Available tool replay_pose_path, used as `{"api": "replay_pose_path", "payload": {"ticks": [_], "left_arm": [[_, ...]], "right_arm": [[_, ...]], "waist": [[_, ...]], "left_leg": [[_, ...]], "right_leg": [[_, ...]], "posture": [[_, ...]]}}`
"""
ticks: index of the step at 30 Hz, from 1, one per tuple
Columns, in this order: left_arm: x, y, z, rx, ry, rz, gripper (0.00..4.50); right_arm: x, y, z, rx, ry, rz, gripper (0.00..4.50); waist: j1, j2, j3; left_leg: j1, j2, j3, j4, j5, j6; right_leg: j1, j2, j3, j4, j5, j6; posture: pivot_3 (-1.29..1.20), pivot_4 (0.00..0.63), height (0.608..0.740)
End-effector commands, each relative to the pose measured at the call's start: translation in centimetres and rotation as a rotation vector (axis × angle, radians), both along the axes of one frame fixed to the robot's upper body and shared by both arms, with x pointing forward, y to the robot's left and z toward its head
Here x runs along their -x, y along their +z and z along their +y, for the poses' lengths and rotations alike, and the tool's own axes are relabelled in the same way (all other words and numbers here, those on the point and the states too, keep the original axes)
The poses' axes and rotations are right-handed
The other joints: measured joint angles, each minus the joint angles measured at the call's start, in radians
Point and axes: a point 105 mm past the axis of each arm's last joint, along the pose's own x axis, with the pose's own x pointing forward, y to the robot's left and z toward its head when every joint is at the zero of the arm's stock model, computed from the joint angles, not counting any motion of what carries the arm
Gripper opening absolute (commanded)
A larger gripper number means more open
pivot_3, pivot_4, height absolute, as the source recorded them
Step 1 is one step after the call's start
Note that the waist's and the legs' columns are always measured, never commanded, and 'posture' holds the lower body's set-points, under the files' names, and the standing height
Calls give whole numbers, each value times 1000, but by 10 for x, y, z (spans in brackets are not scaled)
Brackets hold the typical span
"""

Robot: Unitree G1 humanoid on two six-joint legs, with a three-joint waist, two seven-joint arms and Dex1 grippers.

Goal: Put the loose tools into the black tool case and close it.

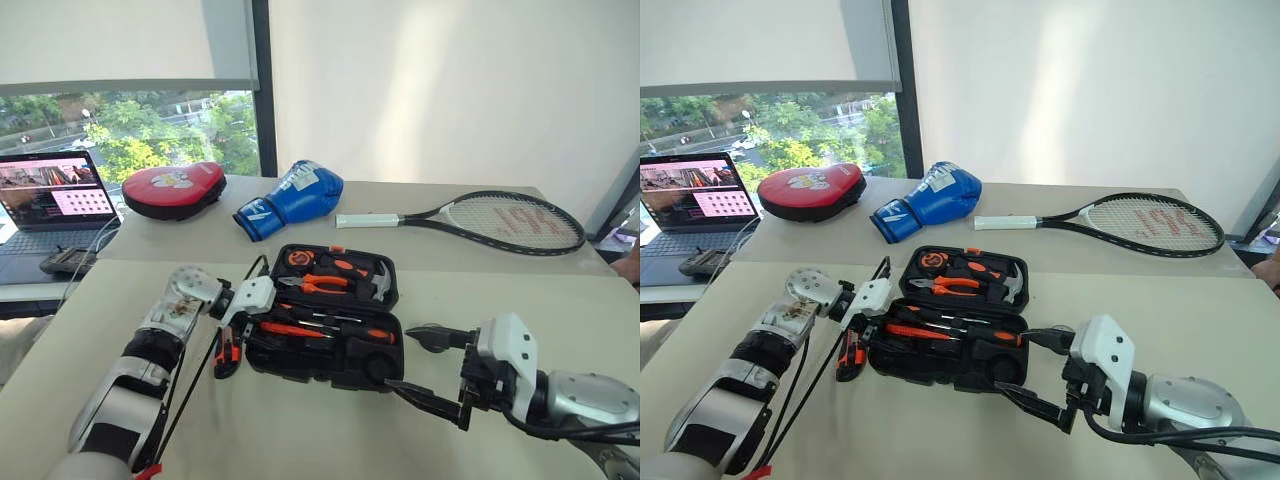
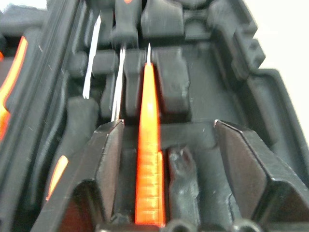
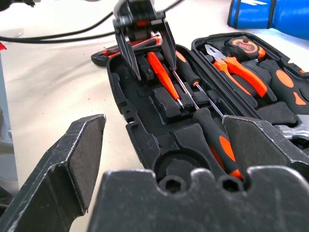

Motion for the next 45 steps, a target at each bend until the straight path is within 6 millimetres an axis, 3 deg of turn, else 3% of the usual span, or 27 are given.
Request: {"api": "replay_pose_path", "payload": {"ticks": [1,10,11,13,17,19,23,29,38,42,45], "left_arm": [[-1,23,1,124,60,13,3043],[-17,50,7,265,270,-1,3043],[-17,49,6,263,277,7,2525],[-16,45,1,255,299,1,2034],[-14,35,-14,321,464,17,475],[-12,24,-13,322,544,-1,82],[-6,11,-12,335,661,-23,82],[27,-22,-15,234,567,-58,82],[35,-48,0,195,599,43,82],[32,-8,-7,497,629,165,82],[16,10,-1,574,704,180,82]], "right_arm": [[-1,8,1,-2,2,-56,4500],[-6,12,4,0,14,-64,4500],[-6,12,4,0,15,-66,4500],[-7,13,5,-1,17,-68,4500],[-9,13,5,-4,9,-73,4500],[-9,13,5,-4,0,-73,4500],[-9,9,3,0,-23,-71,4500],[-10,2,9,-13,-18,-52,4500],[-11,-1,11,-8,-9,-47,4500],[-9,-3,12,-9,-11,-44,4500],[-9,-4,12,-9,-14,-44,4500]], "waist": [[-1,0,0],[1,0,0],[1,0,0],[1,0,0],[1,0,0],[0,0,0],[1,0,0],[0,0,0],[-1,7,-4],[-2,8,-4],[1,7,-4]], "left_leg": [[0,0,0,0,0,0],[0,0,-1,1,0,0],[0,0,-1,1,0,0],[0,0,-1,1,0,0],[0,0,-1,1,0,0],[0,0,-1,1,0,0],[1,0,-1,-1,0,-1],[3,0,-2,-3,1,-2],[7,1,-1,-7,1,-3],[7,1,-1,-8,1,-3],[5,1,-2,-7,1,-3]], "right_leg": [[0,0,0,0,0,0],[1,0,0,0,0,1],[1,0,0,0,0,1],[1,0,0,0,0,1],[1,-1,0,0,0,1],[1,-1,1,0,0,1],[1,-2,2,0,0,1],[1,-4,2,0,1,0],[2,-10,1,-1,1,-2],[3,-5,1,-1,1,-1],[2,-4,1,-1,1,-1]], "posture": [[0,150,740],[0,150,740],[0,150,740],[0,150,740],[0,150,740],[0,150,740],[0,150,740],[0,150,740],[0,150,740],[0,150,740],[0,150,740]]}}
